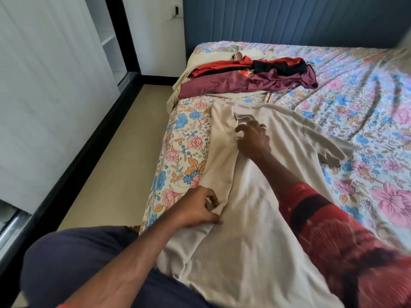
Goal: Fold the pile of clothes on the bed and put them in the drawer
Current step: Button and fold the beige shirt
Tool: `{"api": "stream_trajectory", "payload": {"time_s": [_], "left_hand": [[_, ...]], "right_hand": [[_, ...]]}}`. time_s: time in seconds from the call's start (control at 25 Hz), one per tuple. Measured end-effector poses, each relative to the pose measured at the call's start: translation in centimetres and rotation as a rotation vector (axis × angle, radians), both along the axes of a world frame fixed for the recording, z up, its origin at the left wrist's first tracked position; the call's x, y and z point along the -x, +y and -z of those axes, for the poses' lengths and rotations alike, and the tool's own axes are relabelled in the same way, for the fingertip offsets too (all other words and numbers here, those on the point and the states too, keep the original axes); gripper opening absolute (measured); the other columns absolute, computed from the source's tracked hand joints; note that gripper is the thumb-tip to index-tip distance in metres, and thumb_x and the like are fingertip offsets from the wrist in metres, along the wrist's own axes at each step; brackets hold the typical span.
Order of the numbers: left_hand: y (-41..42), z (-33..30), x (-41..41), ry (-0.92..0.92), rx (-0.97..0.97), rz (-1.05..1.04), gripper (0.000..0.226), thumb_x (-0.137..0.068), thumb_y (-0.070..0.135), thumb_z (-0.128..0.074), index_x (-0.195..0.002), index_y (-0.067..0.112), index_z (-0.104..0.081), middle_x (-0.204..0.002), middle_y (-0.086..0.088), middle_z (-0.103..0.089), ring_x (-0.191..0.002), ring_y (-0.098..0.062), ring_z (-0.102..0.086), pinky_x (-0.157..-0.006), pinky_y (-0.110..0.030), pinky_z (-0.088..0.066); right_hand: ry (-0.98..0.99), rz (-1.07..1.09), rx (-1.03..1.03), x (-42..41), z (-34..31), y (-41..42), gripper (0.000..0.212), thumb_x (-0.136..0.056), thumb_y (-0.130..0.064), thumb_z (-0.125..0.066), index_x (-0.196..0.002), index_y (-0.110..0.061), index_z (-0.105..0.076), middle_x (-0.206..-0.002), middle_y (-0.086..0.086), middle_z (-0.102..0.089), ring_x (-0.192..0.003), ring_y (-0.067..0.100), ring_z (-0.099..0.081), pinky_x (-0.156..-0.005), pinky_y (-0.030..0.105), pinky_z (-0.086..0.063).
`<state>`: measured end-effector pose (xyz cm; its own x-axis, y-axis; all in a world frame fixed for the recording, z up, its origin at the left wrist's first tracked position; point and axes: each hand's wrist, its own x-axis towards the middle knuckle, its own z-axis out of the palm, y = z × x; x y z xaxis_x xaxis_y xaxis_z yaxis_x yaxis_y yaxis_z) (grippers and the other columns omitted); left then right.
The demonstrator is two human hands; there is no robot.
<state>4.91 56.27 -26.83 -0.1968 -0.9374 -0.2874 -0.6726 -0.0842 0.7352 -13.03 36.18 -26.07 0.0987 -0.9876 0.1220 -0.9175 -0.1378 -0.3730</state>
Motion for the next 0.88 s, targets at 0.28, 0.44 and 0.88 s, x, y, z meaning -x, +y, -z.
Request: {"api": "stream_trajectory", "payload": {"time_s": [0.28,0.44,0.88], "left_hand": [[5.5,-1.8,-2.1,-0.231,-0.106,0.182,0.032,-0.067,0.029,-0.094,-0.082,0.022,-0.066,-0.077,0.008,-0.065,-0.073,-0.01,-0.061,-0.063,-0.025,-0.046],[9.2,-4.8,0.0,0.012,-0.339,0.311,0.036,-0.073,0.02,-0.092,-0.103,0.016,-0.072,-0.092,-0.004,-0.075,-0.078,-0.014,-0.065,-0.075,-0.034,-0.055],[5.7,-4.6,11.4,-0.023,-0.093,0.318,0.021,-0.088,0.024,-0.08,-0.094,0.009,-0.067,-0.08,-0.009,-0.076,-0.069,-0.017,-0.076,-0.06,-0.035,-0.057]], "right_hand": [[0.045,-0.76,-0.167,-0.8,1.2,19.9,0.036,-0.083,-0.05,-0.05,-0.099,-0.031,-0.076,-0.101,-0.01,-0.07,-0.095,0.014,-0.065,-0.084,0.038,-0.052],[0.034,-0.732,-0.238,2.2,0.4,20.0,0.032,-0.072,-0.049,-0.053,-0.085,-0.03,-0.074,-0.105,-0.014,-0.068,-0.099,0.013,-0.062,-0.088,0.043,-0.052],[-0.424,-0.05,-0.101,15.6,-1.2,13.0,0.009,-0.087,-0.017,-0.077,-0.095,-0.019,-0.075,-0.088,-0.009,-0.071,-0.077,0.009,-0.064,-0.076,0.025,-0.046]]}}
